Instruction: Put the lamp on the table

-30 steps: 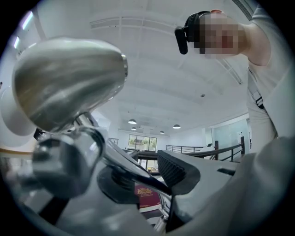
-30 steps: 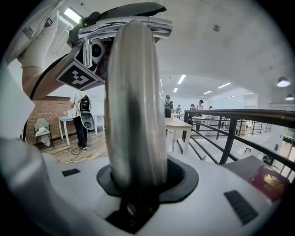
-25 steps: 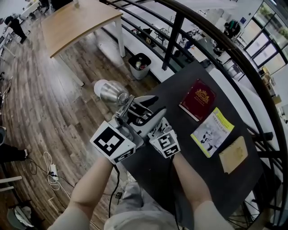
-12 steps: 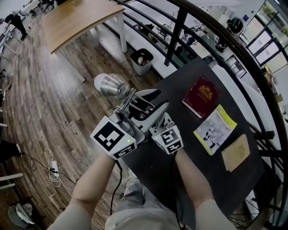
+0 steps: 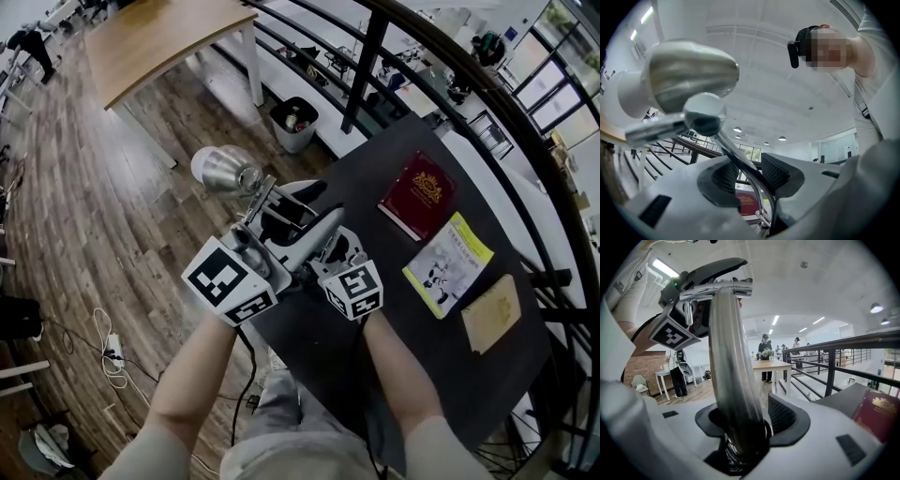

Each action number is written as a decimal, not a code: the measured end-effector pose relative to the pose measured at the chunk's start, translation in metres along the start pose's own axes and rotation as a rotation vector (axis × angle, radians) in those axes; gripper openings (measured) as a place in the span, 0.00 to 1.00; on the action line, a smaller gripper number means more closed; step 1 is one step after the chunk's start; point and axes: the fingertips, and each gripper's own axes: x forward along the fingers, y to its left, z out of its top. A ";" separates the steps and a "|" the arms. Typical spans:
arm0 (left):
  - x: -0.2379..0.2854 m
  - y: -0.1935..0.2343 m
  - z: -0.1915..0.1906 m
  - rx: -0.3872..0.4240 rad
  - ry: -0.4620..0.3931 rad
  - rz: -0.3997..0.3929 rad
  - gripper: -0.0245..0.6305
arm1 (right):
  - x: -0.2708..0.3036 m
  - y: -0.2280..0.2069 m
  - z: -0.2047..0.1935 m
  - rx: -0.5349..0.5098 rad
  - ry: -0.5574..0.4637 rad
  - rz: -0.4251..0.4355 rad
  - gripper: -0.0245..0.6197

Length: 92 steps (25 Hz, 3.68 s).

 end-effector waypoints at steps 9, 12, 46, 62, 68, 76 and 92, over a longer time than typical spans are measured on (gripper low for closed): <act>-0.016 -0.003 -0.020 -0.003 0.040 0.022 0.32 | -0.023 0.001 0.011 -0.052 0.030 -0.037 0.36; -0.023 -0.005 -0.025 0.000 0.052 0.041 0.32 | -0.036 0.002 0.016 -0.072 0.035 -0.053 0.36; -0.143 -0.122 0.093 0.212 0.241 0.323 0.28 | -0.231 0.097 0.216 -0.183 -0.076 -0.087 0.29; -0.146 -0.218 0.114 0.234 0.054 0.143 0.08 | -0.286 0.176 0.237 -0.204 -0.211 -0.067 0.12; -0.160 -0.231 0.088 0.213 0.085 0.103 0.06 | -0.285 0.193 0.195 -0.080 -0.179 -0.041 0.06; -0.179 -0.230 0.039 0.193 0.161 0.135 0.04 | -0.279 0.215 0.146 -0.042 -0.079 0.016 0.04; -0.181 -0.230 0.025 0.172 0.199 0.150 0.04 | -0.276 0.211 0.138 -0.092 -0.039 -0.013 0.04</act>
